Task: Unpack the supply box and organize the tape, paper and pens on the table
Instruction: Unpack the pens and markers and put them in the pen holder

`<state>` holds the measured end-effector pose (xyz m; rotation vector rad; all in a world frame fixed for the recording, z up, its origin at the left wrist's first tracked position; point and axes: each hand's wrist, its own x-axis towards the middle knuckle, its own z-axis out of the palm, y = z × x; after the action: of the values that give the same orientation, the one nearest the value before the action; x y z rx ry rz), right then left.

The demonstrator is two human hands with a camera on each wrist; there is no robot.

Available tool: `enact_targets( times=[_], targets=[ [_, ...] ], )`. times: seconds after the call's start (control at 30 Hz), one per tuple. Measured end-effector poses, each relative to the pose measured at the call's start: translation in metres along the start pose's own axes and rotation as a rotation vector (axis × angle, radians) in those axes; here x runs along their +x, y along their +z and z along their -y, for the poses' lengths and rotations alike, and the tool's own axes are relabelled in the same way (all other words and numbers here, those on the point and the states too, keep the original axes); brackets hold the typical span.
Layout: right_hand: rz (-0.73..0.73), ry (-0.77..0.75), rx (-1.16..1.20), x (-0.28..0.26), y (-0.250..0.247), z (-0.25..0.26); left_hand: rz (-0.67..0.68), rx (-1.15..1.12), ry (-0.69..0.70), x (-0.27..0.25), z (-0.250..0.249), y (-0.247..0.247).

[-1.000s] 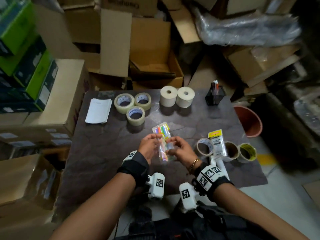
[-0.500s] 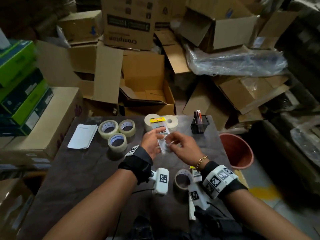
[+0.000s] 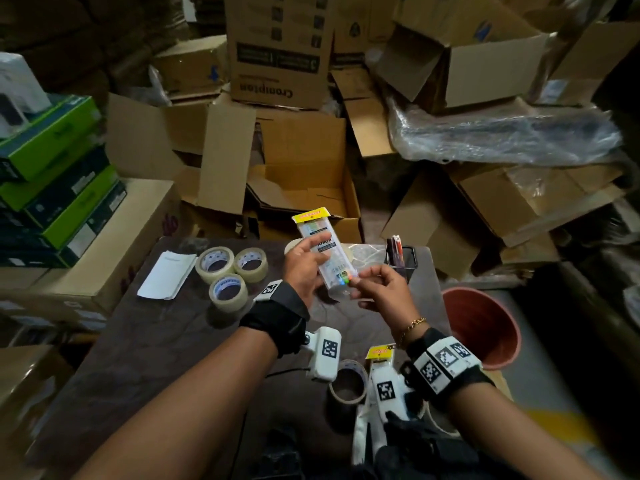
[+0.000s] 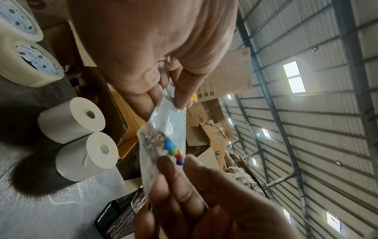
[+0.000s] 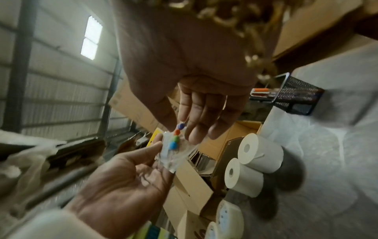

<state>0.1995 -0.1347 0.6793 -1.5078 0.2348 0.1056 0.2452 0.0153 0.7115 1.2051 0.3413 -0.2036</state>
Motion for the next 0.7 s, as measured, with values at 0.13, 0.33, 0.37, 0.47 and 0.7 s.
enact_targets(
  times=[0.13,0.33,0.37,0.47,0.7],
  targets=[
    [0.007,0.020,0.072,0.010,0.000,0.009,0.012,0.024,0.017,0.000,0.002,0.006],
    [0.056,0.057,0.133,0.010,-0.008,0.010,-0.036,-0.009,0.051,0.007,-0.006,0.012],
    [0.065,0.062,0.130,0.008,-0.010,0.008,-0.053,-0.021,0.058,0.008,-0.009,0.013],
    [0.071,0.068,0.108,0.006,-0.015,0.003,-0.097,-0.047,0.068,0.014,-0.012,0.015],
    [0.074,0.054,0.095,0.020,-0.022,0.006,0.057,0.103,-0.056,0.017,0.007,0.024]
  ],
)
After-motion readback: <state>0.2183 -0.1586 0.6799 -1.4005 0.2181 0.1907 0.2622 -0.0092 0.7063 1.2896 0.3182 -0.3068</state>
